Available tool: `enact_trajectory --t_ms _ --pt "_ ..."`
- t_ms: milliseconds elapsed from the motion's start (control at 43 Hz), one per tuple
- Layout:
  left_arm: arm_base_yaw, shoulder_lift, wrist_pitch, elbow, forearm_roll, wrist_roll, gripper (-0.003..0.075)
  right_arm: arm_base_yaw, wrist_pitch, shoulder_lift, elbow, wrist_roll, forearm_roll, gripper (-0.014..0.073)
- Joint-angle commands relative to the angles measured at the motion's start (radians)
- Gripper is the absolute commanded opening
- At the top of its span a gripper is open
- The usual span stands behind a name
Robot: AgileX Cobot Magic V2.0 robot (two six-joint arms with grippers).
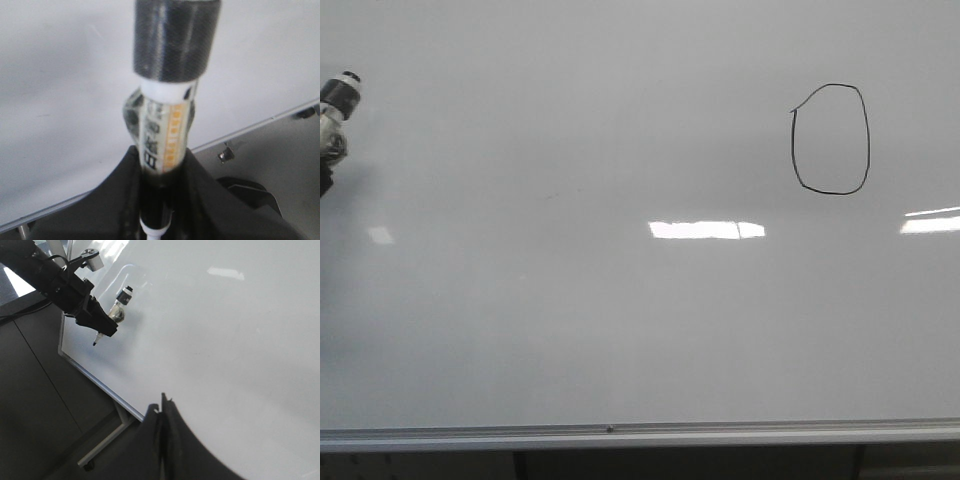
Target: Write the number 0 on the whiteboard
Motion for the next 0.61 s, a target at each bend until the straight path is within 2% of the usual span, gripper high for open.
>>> enact_trajectory --t_ms 0,303,582 --pt "0.037 -0.029 -0.085 -0.024 -0.013 -0.029 -0.0019 -0.006 -0.055 -0.066 0.022 -0.014 0.03 -0.0069" --pt "0.066 -0.023 -0.277 -0.02 0.075 -0.081 -0.002 -0.006 -0.051 -0.172 0.048 -0.014 0.03 -0.0069" --pt "0.067 0.089 -0.311 -0.02 0.085 -0.144 -0.0019 -0.006 -0.039 -0.172 0.048 -0.014 0.03 -0.0069"
